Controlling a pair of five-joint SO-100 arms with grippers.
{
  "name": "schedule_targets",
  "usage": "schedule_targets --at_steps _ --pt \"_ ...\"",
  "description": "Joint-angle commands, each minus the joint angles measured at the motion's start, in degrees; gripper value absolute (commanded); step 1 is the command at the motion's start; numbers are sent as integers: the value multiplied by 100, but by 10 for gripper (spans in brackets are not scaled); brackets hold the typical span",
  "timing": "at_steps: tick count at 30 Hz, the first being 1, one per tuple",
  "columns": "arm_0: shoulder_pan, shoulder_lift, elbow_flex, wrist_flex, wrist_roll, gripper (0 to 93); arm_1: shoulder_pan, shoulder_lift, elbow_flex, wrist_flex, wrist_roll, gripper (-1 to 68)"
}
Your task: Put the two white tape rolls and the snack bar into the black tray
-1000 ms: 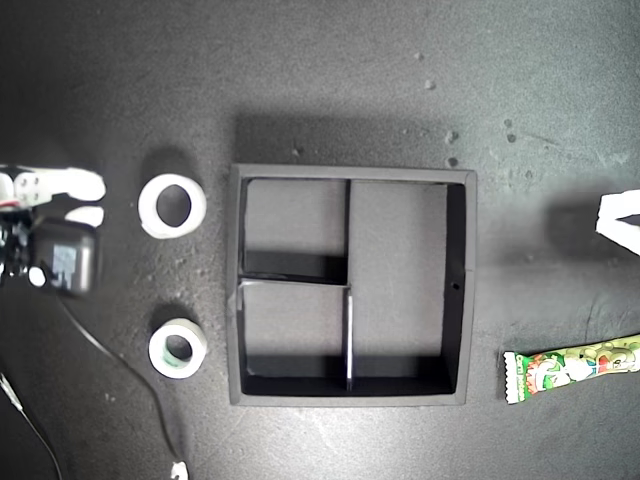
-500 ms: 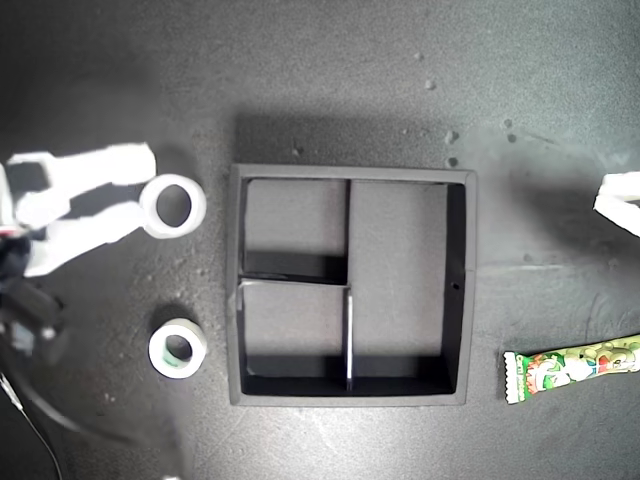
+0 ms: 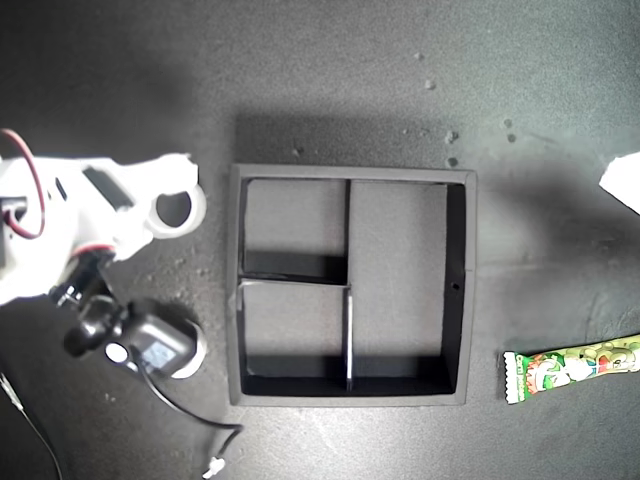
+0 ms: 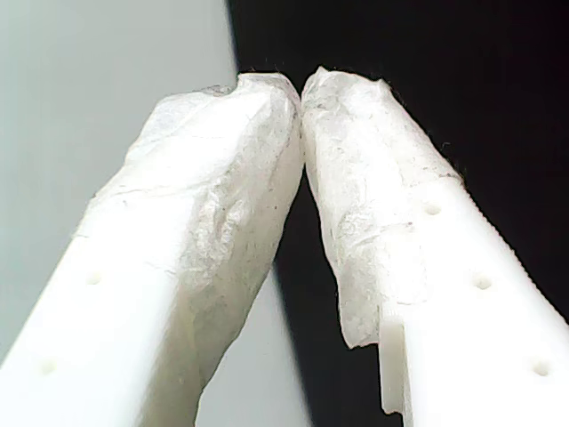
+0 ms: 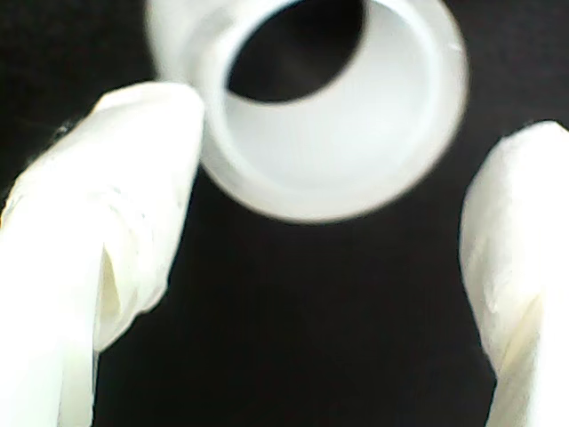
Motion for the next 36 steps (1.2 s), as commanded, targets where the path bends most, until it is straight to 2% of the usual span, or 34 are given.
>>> schedule_targets --at_steps 1,9,12,18,21,25,28,33,36 --pt "18 -35 35 26 -229 198 -264 -1301 -2013 738 -782 0" --pt "272 79 237 -123 -457 164 -765 -5458 -5563 2566 -791 18" --pt "334 9 387 -299 -527 151 -791 -6478 -6363 3076 -422 12" --pt "281 -475 791 -993 -606 163 -1160 -7348 -6864 3832 492 49" --pt "88 -1081 721 -1274 -738 147 -1661 -7365 -6820 4210 1767 88" --pt "-360 -1441 668 -1397 -721 63 -2549 -7365 -7014 4764 3428 150" --pt "-650 -1213 431 -1143 -510 32 -3129 -7356 -6891 4667 4755 230" --pt "-800 -554 -1441 562 44 10 -3771 -7295 -5643 3551 6724 242" --pt "-615 -993 -3498 1687 229 6 -4008 -7286 -4667 2654 7374 271"
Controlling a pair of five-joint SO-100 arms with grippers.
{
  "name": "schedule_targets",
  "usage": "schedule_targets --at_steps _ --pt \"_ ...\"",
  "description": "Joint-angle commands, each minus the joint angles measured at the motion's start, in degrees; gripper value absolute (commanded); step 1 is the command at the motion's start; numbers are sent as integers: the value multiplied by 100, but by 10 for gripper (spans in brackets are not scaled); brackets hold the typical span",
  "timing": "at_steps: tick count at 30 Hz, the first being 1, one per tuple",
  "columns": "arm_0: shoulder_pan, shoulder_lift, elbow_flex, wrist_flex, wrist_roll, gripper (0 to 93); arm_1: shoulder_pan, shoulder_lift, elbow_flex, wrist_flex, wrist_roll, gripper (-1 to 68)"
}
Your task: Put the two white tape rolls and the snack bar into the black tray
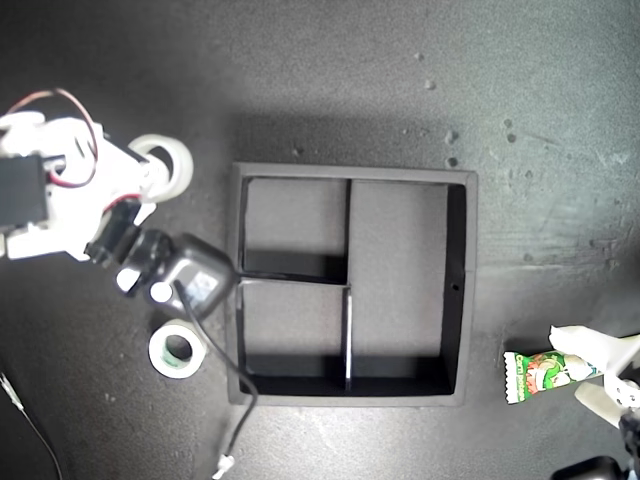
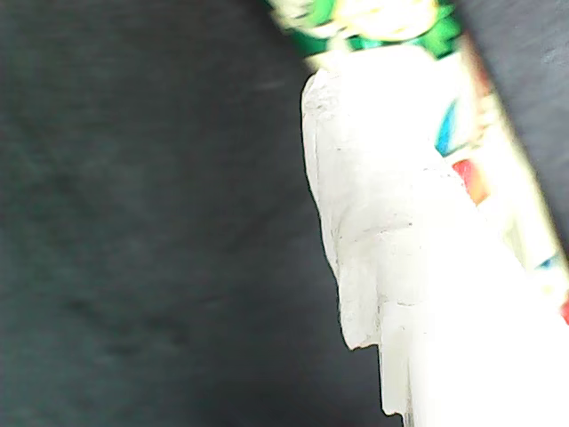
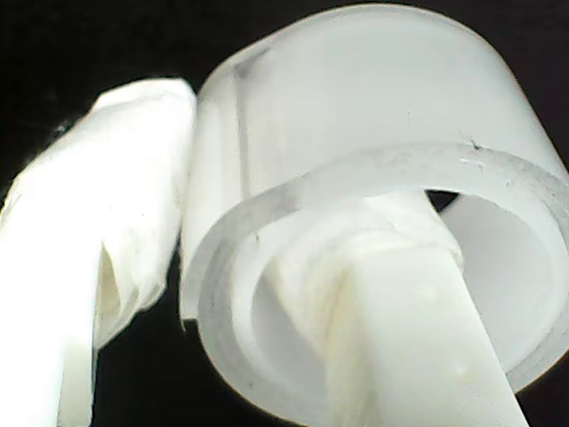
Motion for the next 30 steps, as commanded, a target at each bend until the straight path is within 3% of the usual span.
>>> schedule_targets --at_steps 1,6,9,12,14,18,25,27,30 --pt "193 -387 -2883 1327 220 7 -272 114 967 -1072 888 279" --pt "650 -2540 -6609 2821 387 8 -703 114 1969 -2197 1600 301" --pt "747 -3902 -8227 3305 369 8 -1011 123 2435 -2364 2145 291" --pt "879 -4570 -8719 3305 264 9 -1151 246 2821 -2364 2637 184" --pt "984 -4816 -8754 3305 132 10 -1081 387 3050 -2355 2856 -1" --pt "1107 -5423 -8710 3313 -35 10 -510 879 3059 -2048 2971 -4" --pt "879 -6609 -9272 3322 0 7 1046 1046 562 176 2268 -5" --pt "826 -6759 -9316 3322 18 7 1415 1477 431 -132 2268 -5" --pt "721 -6847 -9272 3331 97 42 1978 2250 1151 -1608 2355 -5"
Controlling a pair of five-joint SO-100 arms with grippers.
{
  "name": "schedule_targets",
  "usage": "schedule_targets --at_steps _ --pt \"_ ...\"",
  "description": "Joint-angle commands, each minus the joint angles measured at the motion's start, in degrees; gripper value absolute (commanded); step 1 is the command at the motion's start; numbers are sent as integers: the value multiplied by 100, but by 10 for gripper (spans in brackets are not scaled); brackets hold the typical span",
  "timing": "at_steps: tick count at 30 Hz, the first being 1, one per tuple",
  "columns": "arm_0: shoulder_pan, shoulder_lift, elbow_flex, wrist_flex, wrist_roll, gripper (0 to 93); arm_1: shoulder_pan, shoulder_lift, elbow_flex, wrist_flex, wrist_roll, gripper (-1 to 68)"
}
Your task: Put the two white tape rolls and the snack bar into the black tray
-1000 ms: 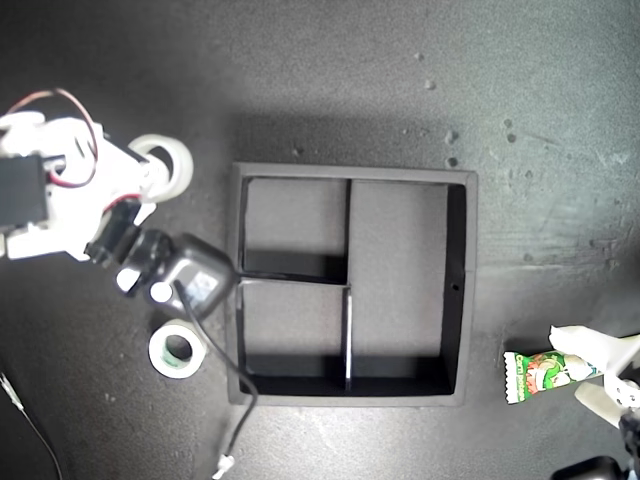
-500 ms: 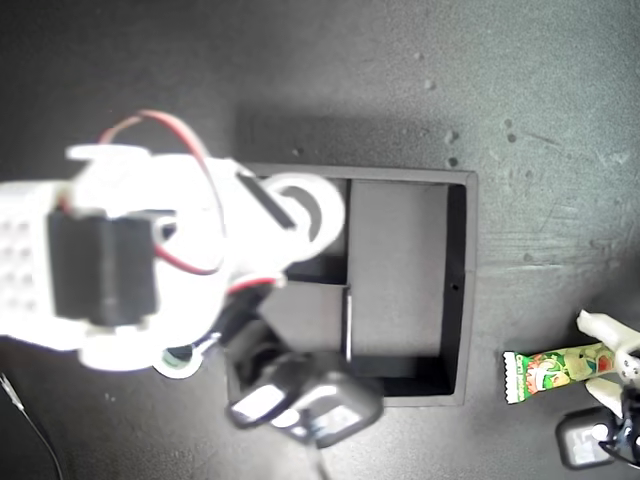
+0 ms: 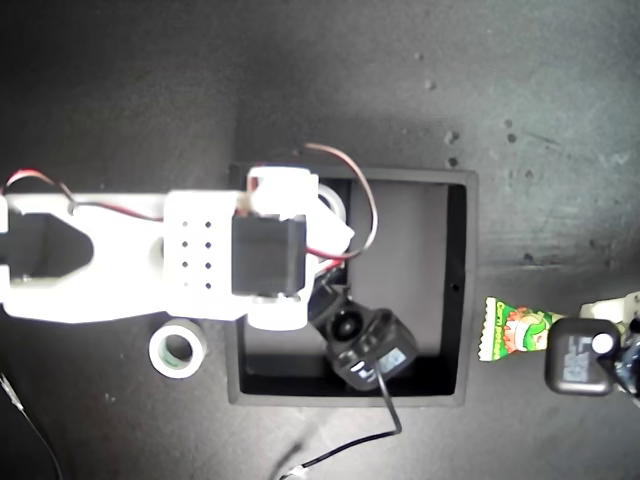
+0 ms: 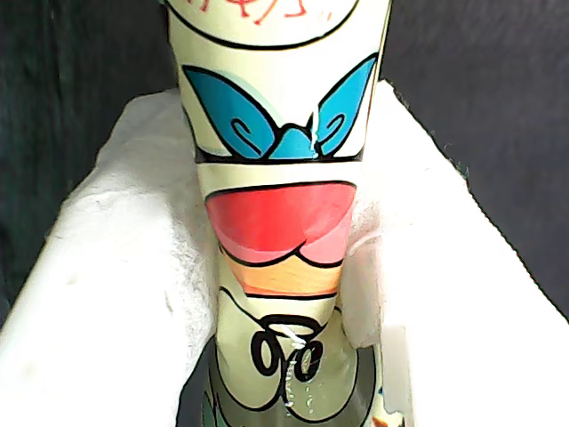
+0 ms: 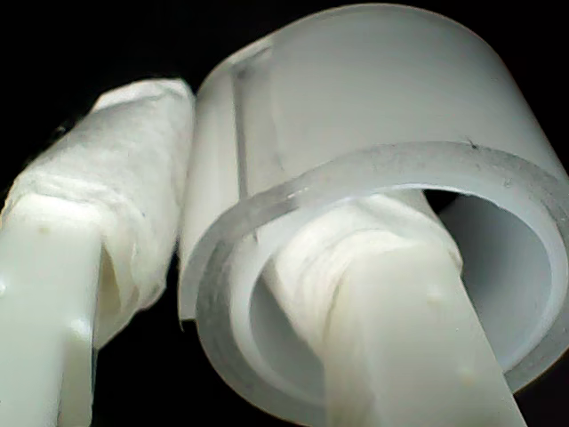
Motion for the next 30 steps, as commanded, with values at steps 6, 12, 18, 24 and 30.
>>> schedule_targets --at_steps 6,12,18,24,30 --pt "-571 475 185 105 369 154 1310 932 1468 -2540 958 -5" --pt "-949 2637 1424 105 554 154 2259 853 229 -1529 -3577 -7" --pt "-765 5687 2848 105 -53 168 2092 606 -466 -1749 -7928 -7" --pt "220 7708 5036 -185 -1617 162 1828 -2162 -3401 -791 -9747 -6" --pt "1573 8657 7866 -1547 -2760 160 1652 -4623 -6803 844 -10512 -6"
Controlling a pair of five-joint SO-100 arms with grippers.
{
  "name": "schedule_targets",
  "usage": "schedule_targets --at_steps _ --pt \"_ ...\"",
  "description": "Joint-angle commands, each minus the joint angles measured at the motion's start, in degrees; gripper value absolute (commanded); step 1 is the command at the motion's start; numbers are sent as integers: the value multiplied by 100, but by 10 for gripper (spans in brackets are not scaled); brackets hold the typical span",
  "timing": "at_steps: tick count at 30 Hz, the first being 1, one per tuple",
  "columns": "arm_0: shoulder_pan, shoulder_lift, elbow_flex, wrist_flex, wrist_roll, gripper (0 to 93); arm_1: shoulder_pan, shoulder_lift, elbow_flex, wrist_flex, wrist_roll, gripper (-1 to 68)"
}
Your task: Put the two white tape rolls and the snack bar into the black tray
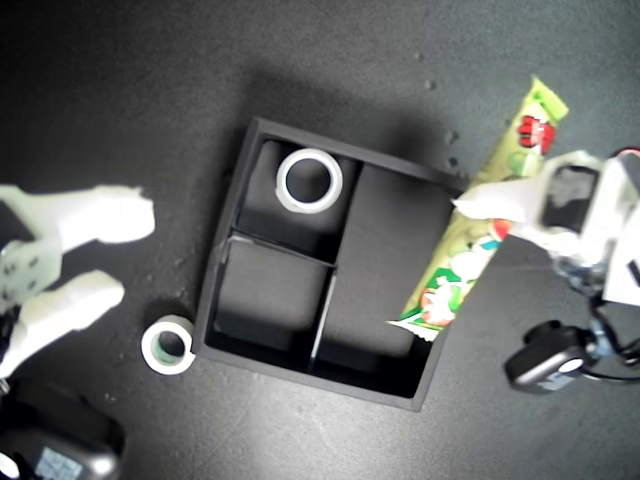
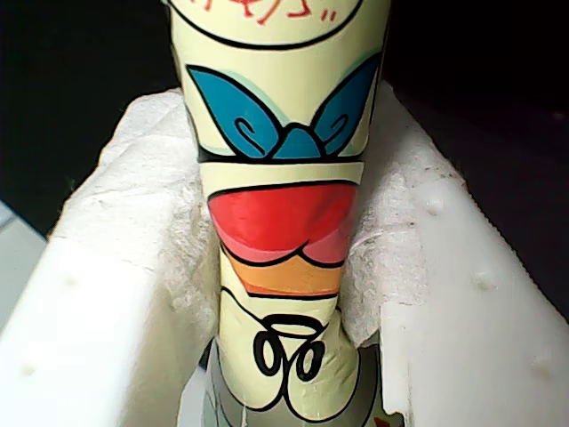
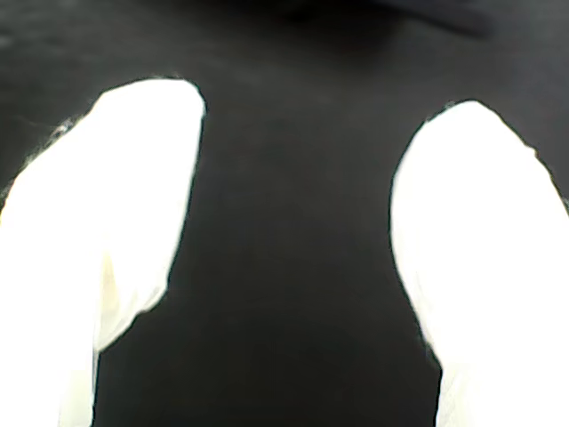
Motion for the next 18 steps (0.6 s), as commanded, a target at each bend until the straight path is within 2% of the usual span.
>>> schedule_targets --at_steps 1,7,10,14,15,17,18 --pt "782 290 1371 -747 -633 161 -70 -422 -1775 527 -457 -6" --pt "1670 176 3120 -2716 -1512 156 -132 -439 -1345 536 -492 -4" --pt "1942 123 4052 -3911 -1846 149 -141 -439 -940 316 -369 -4" --pt "2241 -176 4430 -4790 -2048 143 -132 -439 -677 167 -255 -3" --pt "2294 -281 4465 -4975 -2074 142 -132 -439 -633 123 -229 25" --pt "2382 -466 4509 -5256 -2118 140 -141 -448 -501 44 -158 273" --pt "2408 -527 4500 -5317 -2127 139 -141 -457 -448 35 -123 301"
